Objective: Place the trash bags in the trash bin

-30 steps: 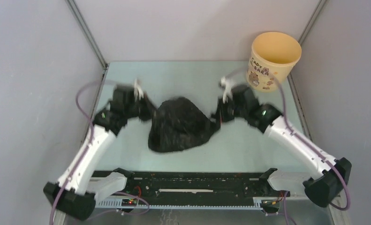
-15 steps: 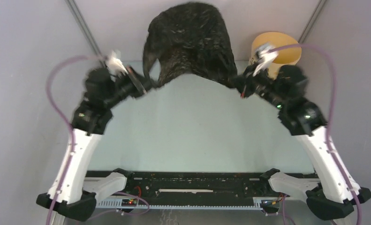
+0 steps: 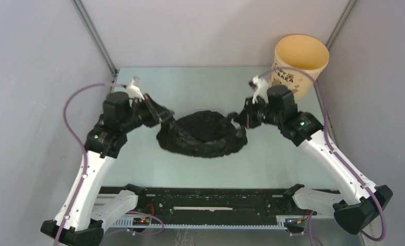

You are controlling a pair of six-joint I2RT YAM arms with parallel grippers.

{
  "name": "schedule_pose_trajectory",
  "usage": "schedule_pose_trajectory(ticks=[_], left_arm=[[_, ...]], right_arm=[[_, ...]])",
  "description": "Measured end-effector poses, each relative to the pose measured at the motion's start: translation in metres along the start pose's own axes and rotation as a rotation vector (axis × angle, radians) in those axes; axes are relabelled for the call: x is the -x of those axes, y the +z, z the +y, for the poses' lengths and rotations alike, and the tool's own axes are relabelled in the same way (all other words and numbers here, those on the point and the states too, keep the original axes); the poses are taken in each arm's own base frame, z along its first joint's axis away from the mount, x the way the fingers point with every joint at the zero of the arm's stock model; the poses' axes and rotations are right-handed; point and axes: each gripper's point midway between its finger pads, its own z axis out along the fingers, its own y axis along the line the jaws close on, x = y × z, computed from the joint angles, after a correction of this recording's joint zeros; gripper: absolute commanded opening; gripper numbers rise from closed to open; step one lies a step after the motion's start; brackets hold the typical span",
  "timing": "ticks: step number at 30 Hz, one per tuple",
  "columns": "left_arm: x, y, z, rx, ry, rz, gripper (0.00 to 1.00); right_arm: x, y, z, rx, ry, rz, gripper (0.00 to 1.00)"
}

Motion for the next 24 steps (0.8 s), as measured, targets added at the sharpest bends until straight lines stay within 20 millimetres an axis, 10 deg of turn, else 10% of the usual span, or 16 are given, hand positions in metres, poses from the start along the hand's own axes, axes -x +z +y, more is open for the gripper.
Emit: schedule_pose_trajectory(ticks=[5,11,18,24], left_arm=[[0.067,-0.051,-0.088,-0.217,0.079,-0.218,0.00],[0.087,-0.101,-0.115,-0.275,0.107,-0.376,0.00],[0.095,-0.126,-0.105,-0.221,0.127,-0.490,0.00],[0.079,-0.063,-0.063,-0.087,0.084,-0.341,0.00]], right_arm=[[0.085,-0.028,0.059,0.169,-0.067,-0.199,0.16],[0.086,-0.021,0.080,0.256,0.005,-0.170,0.63],[0.081,-0.012,0.022,0.068,0.190,-0.116,0.89],[0.086,-0.033,-0.047,-0.177,0.277,-0.139,0.89]])
